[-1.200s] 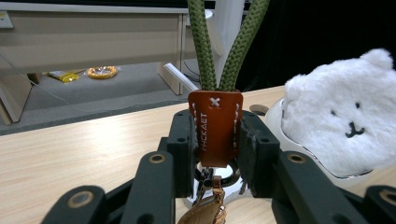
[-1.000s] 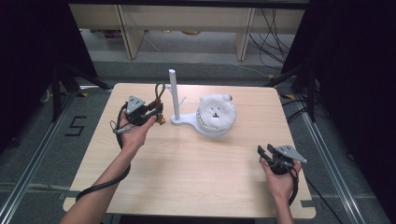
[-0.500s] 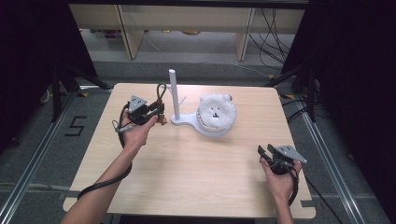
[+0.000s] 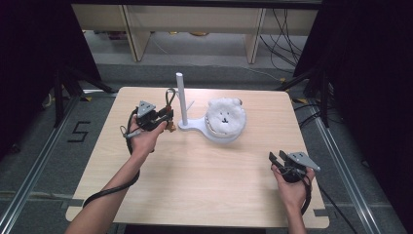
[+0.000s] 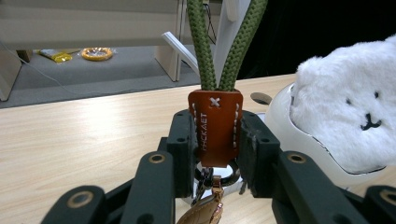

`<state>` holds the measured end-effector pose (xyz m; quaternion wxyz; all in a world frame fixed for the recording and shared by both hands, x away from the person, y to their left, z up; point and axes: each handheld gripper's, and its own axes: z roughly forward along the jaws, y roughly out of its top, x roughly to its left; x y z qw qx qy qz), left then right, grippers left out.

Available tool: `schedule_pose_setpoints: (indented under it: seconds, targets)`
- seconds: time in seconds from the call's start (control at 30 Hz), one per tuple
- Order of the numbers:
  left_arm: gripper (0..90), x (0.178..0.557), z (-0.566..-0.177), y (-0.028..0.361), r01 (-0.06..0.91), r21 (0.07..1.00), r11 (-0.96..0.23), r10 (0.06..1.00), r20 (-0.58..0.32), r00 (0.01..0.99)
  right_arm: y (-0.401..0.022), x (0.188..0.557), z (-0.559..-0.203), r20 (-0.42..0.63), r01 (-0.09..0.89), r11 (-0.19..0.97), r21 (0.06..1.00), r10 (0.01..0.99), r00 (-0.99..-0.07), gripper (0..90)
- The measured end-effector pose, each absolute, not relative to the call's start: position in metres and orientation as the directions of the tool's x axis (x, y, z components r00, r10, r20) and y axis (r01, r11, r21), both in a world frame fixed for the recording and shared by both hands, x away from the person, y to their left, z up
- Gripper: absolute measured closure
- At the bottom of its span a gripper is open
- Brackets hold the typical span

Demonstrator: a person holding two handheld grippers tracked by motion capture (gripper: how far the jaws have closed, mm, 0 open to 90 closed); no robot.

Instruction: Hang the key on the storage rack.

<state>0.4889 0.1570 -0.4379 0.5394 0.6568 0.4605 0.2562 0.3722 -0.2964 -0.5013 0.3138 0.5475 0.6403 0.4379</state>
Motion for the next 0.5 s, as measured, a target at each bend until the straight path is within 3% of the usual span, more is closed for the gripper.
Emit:
schedule_pose_setpoints:
  seconds: [0.5]
  targets:
    - [67.9, 0.4964, -0.4418, 0.15, 0.355, 0.935, 0.003, 0.878, -0.172, 0.447, -0.296, 0.3723, -0.5011, 0.085, 0.426, 0.01, 0.905, 0.975, -0.204, 56.8]
